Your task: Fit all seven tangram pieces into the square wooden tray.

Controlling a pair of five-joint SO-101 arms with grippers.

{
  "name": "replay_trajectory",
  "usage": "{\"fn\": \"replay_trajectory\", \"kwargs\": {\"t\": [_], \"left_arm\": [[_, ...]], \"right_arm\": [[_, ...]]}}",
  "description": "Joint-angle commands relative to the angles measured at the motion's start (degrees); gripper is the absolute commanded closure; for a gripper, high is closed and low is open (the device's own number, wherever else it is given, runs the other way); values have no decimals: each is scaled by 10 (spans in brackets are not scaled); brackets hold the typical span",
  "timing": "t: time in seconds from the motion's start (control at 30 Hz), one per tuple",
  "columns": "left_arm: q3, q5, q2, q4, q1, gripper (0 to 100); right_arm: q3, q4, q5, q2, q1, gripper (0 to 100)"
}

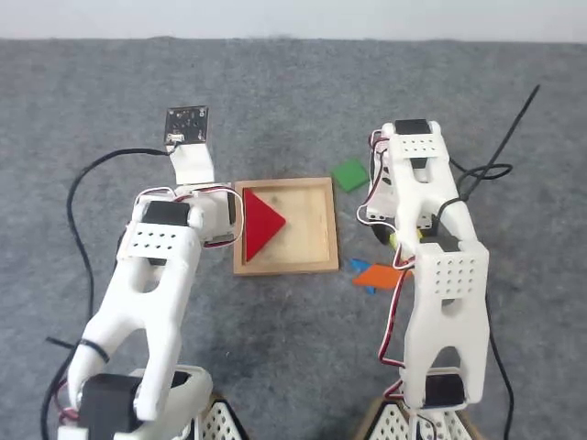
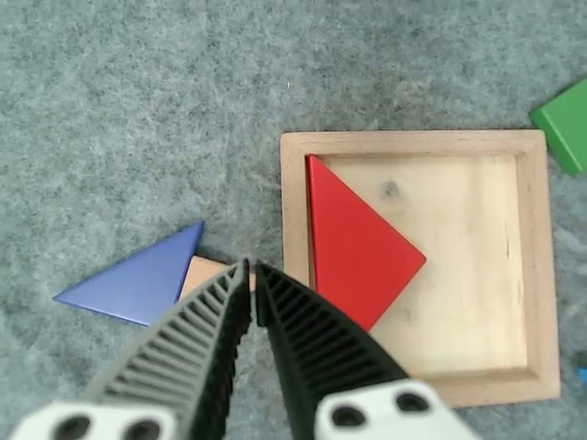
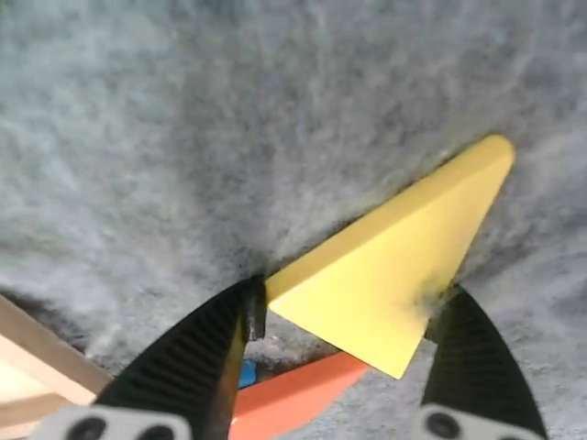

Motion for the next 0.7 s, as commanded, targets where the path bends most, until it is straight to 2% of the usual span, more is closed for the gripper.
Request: {"fn": "replay_trajectory", "kwargs": {"t": [0.0, 0.67], "left_arm": [[-27, -7, -4, 1, 2, 985], [-27, -7, -4, 2, 3, 985]], "right_arm": [[-1, 0, 10, 17, -2, 785], [-1, 18, 39, -22, 5, 788]]}}
